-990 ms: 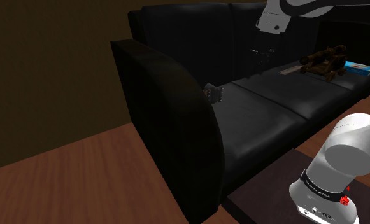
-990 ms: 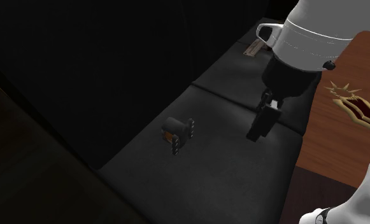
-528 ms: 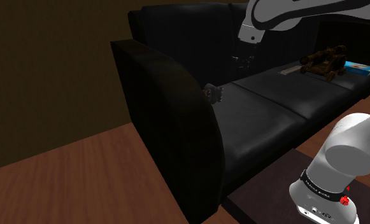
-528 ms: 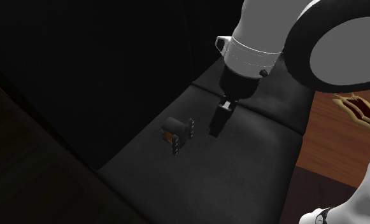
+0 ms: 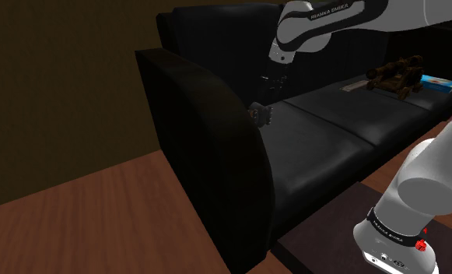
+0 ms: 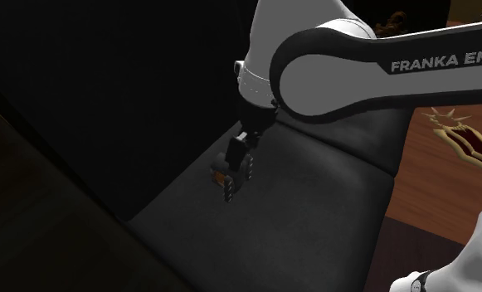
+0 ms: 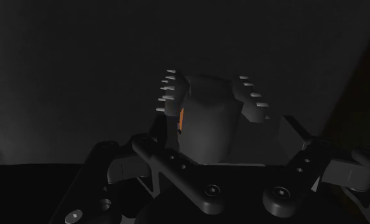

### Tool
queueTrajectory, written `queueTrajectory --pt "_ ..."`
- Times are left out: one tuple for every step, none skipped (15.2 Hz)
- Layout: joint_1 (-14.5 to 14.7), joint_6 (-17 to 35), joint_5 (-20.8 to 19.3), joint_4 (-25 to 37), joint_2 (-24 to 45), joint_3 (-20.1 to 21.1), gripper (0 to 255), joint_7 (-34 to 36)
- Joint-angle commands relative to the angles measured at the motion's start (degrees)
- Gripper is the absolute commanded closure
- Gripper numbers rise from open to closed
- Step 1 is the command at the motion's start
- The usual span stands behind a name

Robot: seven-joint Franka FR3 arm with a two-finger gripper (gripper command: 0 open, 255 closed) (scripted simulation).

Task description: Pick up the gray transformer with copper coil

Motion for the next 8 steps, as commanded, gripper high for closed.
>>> queueTrajectory --pt "0.18 1.46 0.97 3.14 4.36 -0.26 0 -0.81" --pt "0.22 2.14 1.5 4.71 6.52 -0.36 0 -1.23" --pt "0.22 2.45 1.76 5.52 7.59 -0.39 0 -1.44" --pt "0.22 3.19 1.87 4.94 7.77 -0.38 0 -1.6" --pt "0.23 3.93 1.97 4.37 7.95 -0.37 0 -1.76" --pt "0.25 4.67 2.08 3.82 8.14 -0.37 0 -1.92" --pt "0.26 5.4 2.2 3.28 8.35 -0.36 0 -2.09" --pt "0.27 6.14 2.32 2.75 8.57 -0.36 0 -2.25"
